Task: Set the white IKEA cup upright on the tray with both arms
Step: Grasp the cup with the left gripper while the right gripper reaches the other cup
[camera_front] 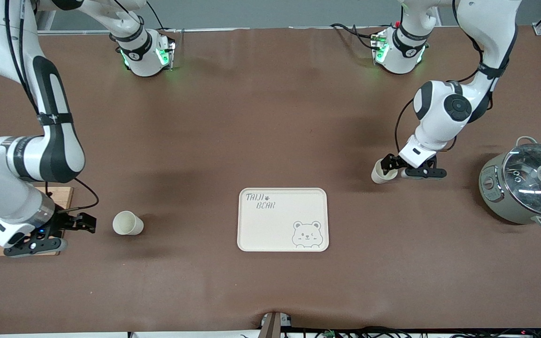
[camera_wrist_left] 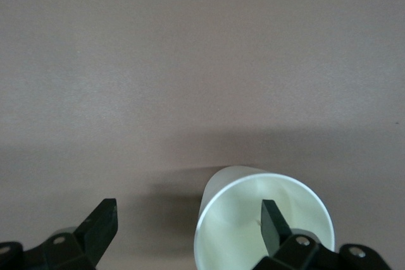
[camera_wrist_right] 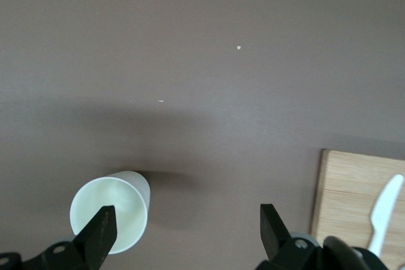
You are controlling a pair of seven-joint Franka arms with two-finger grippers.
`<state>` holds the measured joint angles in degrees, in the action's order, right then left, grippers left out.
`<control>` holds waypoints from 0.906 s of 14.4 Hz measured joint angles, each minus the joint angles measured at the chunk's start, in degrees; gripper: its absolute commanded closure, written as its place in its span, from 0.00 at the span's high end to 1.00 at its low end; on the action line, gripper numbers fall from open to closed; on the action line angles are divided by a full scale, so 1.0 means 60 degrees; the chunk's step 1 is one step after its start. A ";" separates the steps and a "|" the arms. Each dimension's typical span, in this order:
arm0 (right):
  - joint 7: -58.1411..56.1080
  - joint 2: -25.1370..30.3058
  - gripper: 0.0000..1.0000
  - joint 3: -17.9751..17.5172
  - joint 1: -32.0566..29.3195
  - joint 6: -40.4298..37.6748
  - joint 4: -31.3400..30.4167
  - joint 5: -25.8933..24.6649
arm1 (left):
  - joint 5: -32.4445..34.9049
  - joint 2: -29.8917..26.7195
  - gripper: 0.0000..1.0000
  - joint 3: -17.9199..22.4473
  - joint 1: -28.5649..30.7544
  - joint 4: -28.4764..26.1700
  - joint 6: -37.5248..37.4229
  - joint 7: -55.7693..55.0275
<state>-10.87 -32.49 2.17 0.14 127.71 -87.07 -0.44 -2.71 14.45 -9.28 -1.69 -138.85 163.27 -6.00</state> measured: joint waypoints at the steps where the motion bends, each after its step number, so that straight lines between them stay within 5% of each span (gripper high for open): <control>1: -0.0033 -0.0054 1.00 -0.0056 0.0002 0.0036 -0.0004 0.0022 | 0.0000 0.0136 0.71 -0.0002 -0.0007 0.0014 0.0192 0.0000; 2: -0.0148 -0.0095 1.00 -0.0088 0.0002 0.0051 -0.0004 0.0031 | -0.0016 0.0265 0.01 -0.0005 -0.0017 0.0033 0.0315 -0.0061; 13: -0.1458 -0.0385 1.00 -0.0105 -0.0026 0.0065 -0.0446 0.0052 | -0.0176 0.0654 0.00 -0.0070 -0.0269 0.0421 0.0441 -0.0998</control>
<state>-19.62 -34.80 1.53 -0.01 128.10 -89.74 -0.13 -3.77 18.38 -9.70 -3.30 -136.32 165.92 -11.99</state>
